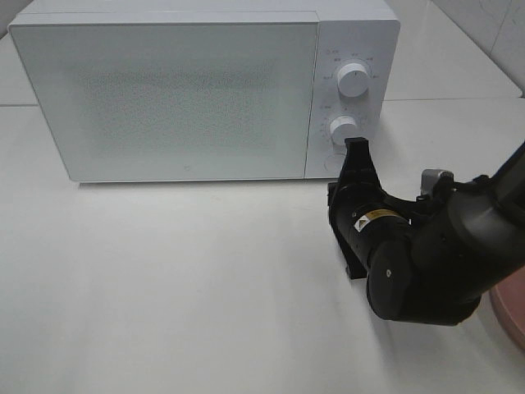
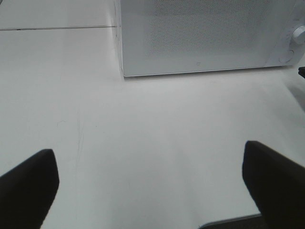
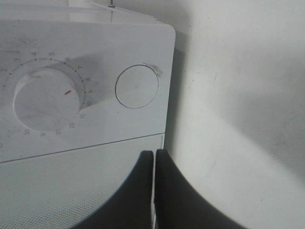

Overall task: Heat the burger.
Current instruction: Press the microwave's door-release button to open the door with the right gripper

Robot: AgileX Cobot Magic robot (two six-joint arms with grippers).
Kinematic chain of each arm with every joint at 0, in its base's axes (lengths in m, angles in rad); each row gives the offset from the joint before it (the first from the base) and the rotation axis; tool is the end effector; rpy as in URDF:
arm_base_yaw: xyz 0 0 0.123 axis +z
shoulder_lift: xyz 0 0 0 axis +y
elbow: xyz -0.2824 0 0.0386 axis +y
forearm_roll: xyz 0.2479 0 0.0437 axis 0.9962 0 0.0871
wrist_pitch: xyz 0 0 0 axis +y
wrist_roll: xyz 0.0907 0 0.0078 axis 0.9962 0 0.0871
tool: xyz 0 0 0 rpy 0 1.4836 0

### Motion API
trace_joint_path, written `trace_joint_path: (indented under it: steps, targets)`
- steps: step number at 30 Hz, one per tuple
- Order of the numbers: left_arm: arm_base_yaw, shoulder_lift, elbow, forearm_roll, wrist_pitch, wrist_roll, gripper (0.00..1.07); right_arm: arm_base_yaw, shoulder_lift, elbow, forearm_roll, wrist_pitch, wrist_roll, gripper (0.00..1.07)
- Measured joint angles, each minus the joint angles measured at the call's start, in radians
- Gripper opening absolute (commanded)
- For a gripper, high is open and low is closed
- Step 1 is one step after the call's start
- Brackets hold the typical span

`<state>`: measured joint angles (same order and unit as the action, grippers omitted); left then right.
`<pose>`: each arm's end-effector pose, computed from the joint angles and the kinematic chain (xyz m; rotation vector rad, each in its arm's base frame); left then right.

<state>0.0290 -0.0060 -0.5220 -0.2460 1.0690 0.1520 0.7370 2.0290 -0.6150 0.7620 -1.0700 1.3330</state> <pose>-0.0096 -0.0197 0.2845 0.1398 2.0003 -0.1774 0.2651 0.1662 0.0926 1.3584 1.5121 1.0320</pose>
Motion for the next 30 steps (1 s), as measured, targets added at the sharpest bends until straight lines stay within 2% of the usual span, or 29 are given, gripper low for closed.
trace_joint_path:
  steps: [6,16,30]
  targets:
    - [0.000,0.000,0.000,0.000,0.000,0.000,0.99,-0.032,0.017,-0.033,-0.021,0.046,0.001,0.00]
    - [0.000,0.000,0.000,0.000,0.000,0.000,0.99,-0.142,0.023,-0.102,-0.090,0.113,-0.039,0.00]
    - [0.000,0.000,0.000,0.000,0.000,0.000,0.99,-0.172,0.078,-0.172,-0.113,0.119,-0.044,0.00]
